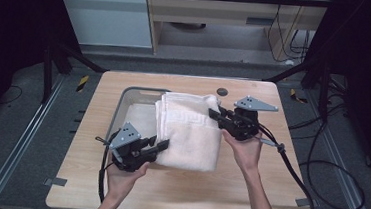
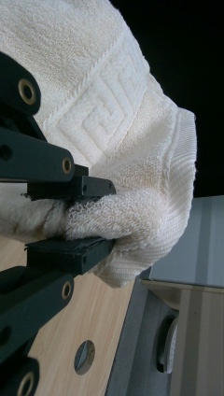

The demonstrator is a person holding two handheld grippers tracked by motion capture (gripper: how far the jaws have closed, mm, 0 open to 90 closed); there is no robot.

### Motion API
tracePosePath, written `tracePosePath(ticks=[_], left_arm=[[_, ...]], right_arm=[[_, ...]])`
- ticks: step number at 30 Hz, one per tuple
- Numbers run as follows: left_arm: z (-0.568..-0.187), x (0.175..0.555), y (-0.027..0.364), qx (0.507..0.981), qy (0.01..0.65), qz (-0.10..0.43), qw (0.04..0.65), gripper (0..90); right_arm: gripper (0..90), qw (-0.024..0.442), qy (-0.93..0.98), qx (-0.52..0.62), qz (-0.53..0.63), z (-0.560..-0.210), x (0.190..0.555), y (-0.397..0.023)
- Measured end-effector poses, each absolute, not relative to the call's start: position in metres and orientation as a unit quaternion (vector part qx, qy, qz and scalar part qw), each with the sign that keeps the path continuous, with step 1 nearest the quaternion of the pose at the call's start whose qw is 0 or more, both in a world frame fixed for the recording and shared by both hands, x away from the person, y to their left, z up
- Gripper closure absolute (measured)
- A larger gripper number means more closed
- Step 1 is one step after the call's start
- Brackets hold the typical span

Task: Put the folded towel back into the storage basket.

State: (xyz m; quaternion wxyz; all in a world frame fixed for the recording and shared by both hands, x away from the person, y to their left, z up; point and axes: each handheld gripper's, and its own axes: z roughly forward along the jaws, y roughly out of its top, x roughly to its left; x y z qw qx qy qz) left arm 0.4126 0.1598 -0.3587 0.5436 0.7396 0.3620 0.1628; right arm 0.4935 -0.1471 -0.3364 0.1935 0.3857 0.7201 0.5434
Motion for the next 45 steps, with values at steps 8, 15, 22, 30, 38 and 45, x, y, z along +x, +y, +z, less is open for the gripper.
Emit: tracePosePath(ticks=[8,15,22,30,38,45], left_arm=[[-0.353,0.414,0.17,0.73,0.369,0.169,0.55,70.2],[-0.348,0.416,0.18,0.721,0.377,0.173,0.555,70.1],[-0.343,0.418,0.193,0.711,0.387,0.176,0.56,70.1],[-0.342,0.422,0.203,0.702,0.4,0.18,0.561,70.1],[-0.342,0.426,0.215,0.693,0.415,0.186,0.559,70.2],[-0.339,0.427,0.225,0.685,0.424,0.192,0.56,70.2]], right_arm=[[73.1,0.196,0.721,0.379,0.547,-0.328,0.501,-0.133],[73.1,0.198,0.721,0.372,0.55,-0.321,0.505,-0.124],[73.1,0.199,0.722,0.364,0.554,-0.314,0.512,-0.109],[73.1,0.199,0.724,0.361,0.553,-0.312,0.52,-0.096],[73.1,0.197,0.726,0.358,0.553,-0.311,0.528,-0.082],[73.0,0.197,0.728,0.352,0.555,-0.308,0.534,-0.068]])
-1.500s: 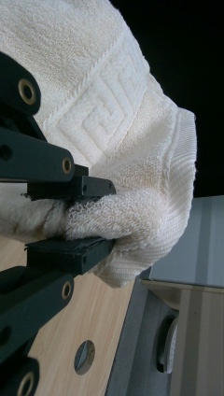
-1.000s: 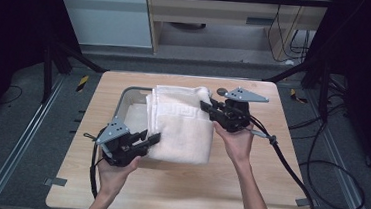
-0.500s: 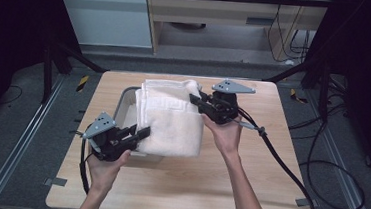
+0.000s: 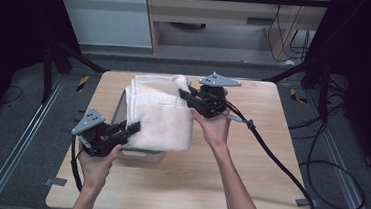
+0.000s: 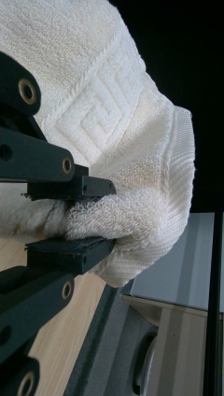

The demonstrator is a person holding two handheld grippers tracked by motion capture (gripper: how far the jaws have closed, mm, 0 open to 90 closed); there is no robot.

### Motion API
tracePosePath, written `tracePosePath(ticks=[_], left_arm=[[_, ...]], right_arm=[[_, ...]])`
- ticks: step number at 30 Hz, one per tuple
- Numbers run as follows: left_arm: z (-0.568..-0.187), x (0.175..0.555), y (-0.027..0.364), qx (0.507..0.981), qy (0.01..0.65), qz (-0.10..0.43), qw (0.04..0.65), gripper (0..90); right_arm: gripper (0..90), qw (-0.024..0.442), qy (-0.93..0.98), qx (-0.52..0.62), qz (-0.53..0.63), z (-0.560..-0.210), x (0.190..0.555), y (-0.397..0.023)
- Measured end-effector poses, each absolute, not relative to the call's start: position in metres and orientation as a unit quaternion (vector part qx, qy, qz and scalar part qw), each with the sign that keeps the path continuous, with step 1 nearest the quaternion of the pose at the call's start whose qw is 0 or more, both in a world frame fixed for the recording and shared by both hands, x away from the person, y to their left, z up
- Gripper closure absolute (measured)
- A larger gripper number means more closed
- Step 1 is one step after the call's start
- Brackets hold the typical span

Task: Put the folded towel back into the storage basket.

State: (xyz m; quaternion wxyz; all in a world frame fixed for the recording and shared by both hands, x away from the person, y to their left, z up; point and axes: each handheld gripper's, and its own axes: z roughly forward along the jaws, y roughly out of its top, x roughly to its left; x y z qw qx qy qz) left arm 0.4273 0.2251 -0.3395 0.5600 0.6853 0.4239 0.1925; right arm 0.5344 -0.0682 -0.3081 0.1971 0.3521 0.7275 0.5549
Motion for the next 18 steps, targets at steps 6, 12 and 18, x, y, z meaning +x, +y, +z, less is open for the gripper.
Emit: tracePosePath(ticks=[6,12,18], left_arm=[[-0.338,0.43,0.237,0.679,0.434,0.199,0.558,70.3],[-0.339,0.435,0.248,0.672,0.446,0.201,0.556,70.4],[-0.342,0.44,0.259,0.666,0.457,0.203,0.553,70.4]], right_arm=[[73.0,0.194,0.727,0.349,0.559,-0.307,0.54,-0.055],[73.0,0.195,0.731,0.346,0.555,-0.306,0.546,-0.041],[73.0,0.192,0.732,0.346,0.555,-0.308,0.554,-0.027]])
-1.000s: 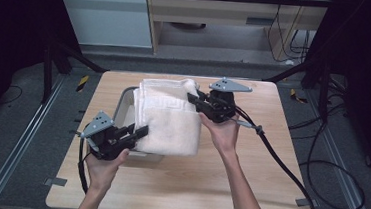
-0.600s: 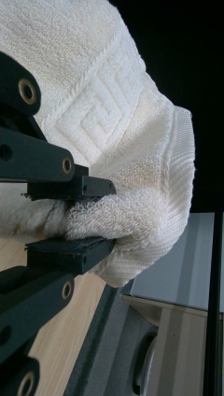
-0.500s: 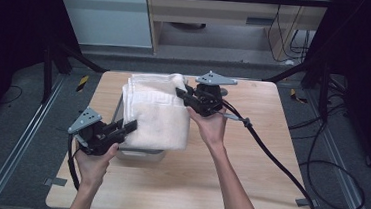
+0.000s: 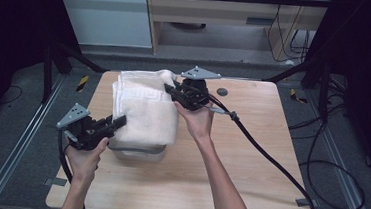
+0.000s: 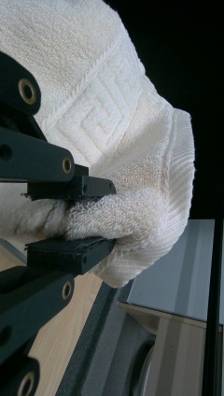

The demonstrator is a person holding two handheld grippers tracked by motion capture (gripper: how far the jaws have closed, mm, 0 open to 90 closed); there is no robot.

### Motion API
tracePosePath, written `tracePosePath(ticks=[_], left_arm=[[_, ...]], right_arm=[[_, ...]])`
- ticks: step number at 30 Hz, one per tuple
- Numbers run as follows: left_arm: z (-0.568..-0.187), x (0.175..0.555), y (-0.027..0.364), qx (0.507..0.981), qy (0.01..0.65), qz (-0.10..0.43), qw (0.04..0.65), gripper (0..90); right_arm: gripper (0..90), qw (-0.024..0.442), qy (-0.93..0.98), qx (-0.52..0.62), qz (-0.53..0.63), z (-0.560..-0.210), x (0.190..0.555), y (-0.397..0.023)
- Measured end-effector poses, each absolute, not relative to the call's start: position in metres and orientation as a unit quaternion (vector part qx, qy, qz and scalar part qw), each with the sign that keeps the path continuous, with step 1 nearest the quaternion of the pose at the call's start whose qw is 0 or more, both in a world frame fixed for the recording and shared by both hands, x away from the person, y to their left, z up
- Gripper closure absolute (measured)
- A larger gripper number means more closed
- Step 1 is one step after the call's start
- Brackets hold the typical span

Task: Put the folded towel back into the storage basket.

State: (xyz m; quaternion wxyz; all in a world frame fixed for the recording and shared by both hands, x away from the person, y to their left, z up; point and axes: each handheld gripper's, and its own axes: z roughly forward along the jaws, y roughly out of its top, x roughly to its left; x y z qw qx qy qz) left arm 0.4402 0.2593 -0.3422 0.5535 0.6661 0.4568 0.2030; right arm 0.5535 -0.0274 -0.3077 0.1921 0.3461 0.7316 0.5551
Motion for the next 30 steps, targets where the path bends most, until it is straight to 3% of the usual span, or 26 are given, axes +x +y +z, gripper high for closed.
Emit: tracePosePath(ticks=[30], left_arm=[[-0.363,0.468,0.287,0.659,0.495,0.206,0.528,71.2]], right_arm=[[73.0,0.178,0.735,0.358,0.548,-0.34,0.586,0.009]])
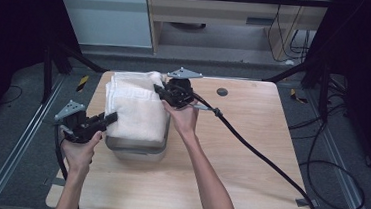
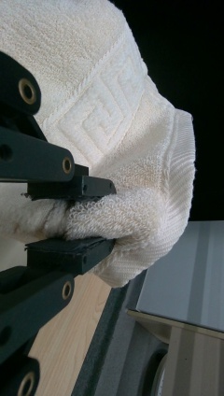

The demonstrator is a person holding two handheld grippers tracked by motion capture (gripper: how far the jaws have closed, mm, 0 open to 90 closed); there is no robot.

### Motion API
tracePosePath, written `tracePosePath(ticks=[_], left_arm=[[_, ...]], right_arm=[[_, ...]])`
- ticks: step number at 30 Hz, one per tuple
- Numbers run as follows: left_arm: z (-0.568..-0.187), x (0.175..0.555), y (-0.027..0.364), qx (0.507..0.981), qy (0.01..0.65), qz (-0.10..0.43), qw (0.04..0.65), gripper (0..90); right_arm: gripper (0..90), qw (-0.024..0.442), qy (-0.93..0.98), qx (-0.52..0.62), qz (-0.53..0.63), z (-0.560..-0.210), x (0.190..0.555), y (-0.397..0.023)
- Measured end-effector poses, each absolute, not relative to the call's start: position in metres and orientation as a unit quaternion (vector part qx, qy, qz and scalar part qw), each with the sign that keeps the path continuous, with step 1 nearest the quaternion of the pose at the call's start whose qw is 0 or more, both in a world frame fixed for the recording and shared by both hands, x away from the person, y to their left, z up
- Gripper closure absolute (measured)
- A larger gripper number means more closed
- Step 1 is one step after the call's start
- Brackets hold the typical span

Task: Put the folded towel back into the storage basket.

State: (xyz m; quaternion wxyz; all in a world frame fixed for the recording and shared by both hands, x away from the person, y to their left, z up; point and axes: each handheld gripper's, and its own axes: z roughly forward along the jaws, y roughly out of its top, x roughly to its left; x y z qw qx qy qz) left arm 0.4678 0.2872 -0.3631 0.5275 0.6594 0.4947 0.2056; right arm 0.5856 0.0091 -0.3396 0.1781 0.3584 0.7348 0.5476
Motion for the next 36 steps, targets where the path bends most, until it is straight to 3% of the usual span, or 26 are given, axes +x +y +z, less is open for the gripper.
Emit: tracePosePath(ticks=[36], left_arm=[[-0.41,0.493,0.281,0.699,0.519,0.187,0.455,71.2]], right_arm=[[72.1,0.175,0.762,0.391,0.485,-0.4,0.6,0.019]])
